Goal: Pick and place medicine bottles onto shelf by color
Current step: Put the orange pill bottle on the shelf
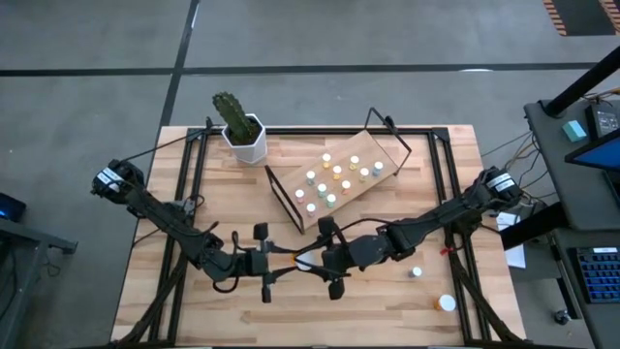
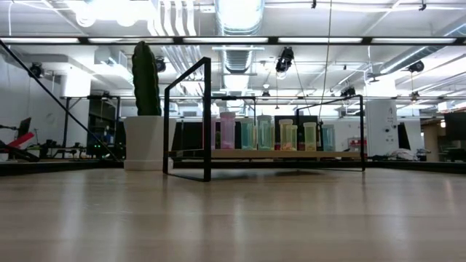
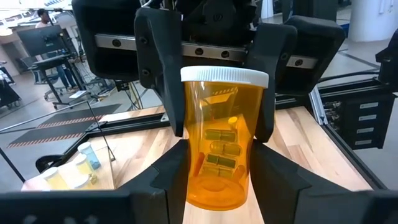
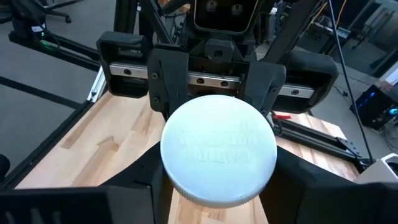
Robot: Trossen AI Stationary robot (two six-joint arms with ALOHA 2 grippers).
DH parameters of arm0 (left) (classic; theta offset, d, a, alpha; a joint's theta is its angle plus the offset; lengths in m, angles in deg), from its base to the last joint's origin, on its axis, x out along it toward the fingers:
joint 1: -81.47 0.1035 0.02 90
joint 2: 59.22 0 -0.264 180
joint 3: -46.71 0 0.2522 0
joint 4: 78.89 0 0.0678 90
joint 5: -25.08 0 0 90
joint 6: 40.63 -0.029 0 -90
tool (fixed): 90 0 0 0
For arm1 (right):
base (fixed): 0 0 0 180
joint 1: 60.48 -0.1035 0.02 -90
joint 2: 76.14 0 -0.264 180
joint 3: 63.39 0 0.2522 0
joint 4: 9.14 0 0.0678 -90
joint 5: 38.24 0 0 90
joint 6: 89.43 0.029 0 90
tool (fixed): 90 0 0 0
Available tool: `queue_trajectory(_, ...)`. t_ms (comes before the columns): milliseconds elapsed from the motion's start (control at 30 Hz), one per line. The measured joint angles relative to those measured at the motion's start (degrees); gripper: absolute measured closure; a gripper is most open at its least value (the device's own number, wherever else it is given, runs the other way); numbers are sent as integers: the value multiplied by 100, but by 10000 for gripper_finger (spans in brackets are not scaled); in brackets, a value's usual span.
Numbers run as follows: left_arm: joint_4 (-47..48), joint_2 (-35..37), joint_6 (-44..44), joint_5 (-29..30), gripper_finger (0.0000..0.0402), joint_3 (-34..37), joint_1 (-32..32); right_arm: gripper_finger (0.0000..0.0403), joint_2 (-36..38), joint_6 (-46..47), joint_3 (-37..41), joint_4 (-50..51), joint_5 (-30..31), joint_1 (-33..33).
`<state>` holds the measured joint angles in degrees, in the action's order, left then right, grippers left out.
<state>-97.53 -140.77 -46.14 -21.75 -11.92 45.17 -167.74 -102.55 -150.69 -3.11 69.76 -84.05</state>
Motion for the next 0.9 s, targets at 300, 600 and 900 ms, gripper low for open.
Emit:
queue_trajectory(300,9,-2,19,-3,262,4,21,237,2,52,0,73,-4,-2)
queue_trajectory(600,24,-2,-193,118,164,4,29,236,15,187,0,218,18,-2)
queue_trajectory(900,302,247,-1164,438,122,4,29,235,258,570,-248,1161,0,59)
